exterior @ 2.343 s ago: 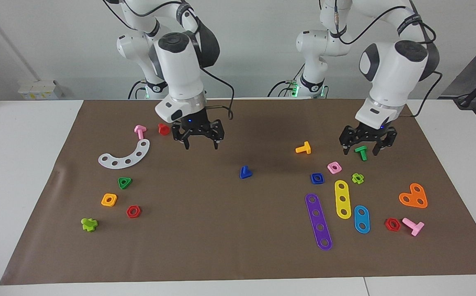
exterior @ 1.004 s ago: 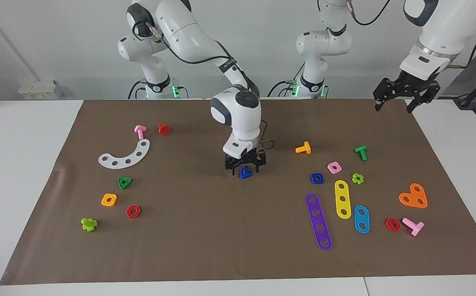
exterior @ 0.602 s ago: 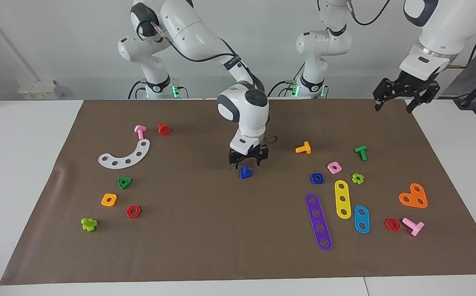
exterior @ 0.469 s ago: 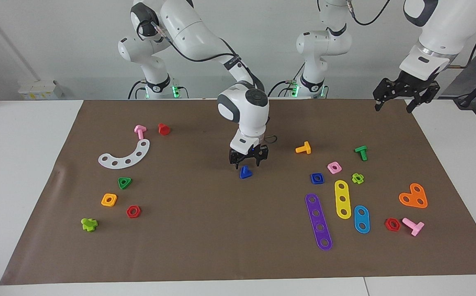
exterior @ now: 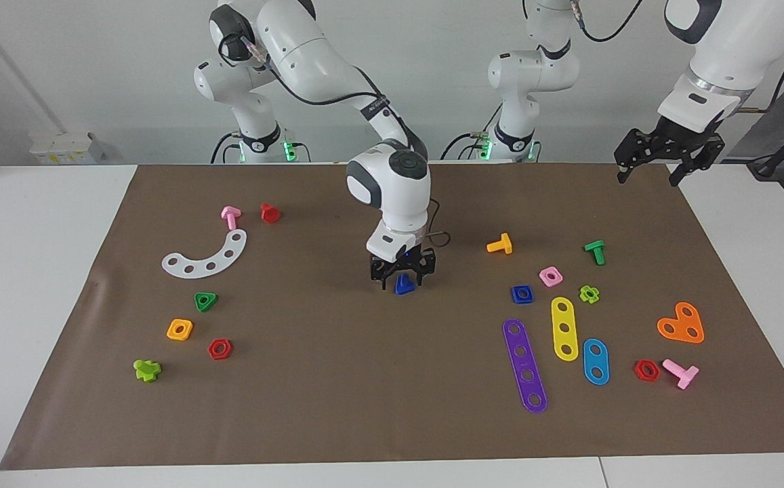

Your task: Unscrew and place screws in storage area

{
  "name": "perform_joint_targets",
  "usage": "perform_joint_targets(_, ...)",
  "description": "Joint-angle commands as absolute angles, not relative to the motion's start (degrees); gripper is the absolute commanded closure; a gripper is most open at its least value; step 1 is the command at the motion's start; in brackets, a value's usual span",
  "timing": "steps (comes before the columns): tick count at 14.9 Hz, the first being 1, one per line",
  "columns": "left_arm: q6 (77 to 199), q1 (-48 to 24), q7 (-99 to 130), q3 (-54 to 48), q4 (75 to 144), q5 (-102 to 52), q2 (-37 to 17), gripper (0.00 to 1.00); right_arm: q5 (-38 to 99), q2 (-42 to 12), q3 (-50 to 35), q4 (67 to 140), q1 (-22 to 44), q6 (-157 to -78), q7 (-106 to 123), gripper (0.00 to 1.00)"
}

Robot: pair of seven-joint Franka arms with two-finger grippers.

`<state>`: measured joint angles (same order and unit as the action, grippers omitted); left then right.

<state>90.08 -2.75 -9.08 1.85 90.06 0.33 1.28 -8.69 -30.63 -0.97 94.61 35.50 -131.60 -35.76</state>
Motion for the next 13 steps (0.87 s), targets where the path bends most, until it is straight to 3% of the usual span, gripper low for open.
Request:
perform_joint_targets(1, 89.65, -2.02, -9.32, 1.41, 91.67, -0.44, 2.90, 0.00, -10.20, -30.59, -1.58, 95.10, 35.24, -132.19, -36.21, 0.11)
perform_joint_targets(5, 89.65, -2.02, -9.32, 1.41, 91.67, -0.44, 2.90, 0.00, -10.20, -30.59, -1.58, 95.45, 35.68, -131.92, -36.39, 0.18)
perform_joint_targets(9, 89.65, -2.02, -9.32, 1.41, 91.67, -0.44, 2.90, 0.00, -10.20, -30.50, -1.58, 95.62, 35.77, -131.40, -36.47, 0.38)
perform_joint_targets(13, 89.65, -2.02, -9.32, 1.41, 91.67, -0.44, 2.90, 0.00, -10.20, -30.50, -1.58, 95.54, 35.68, -131.40, -36.39, 0.48)
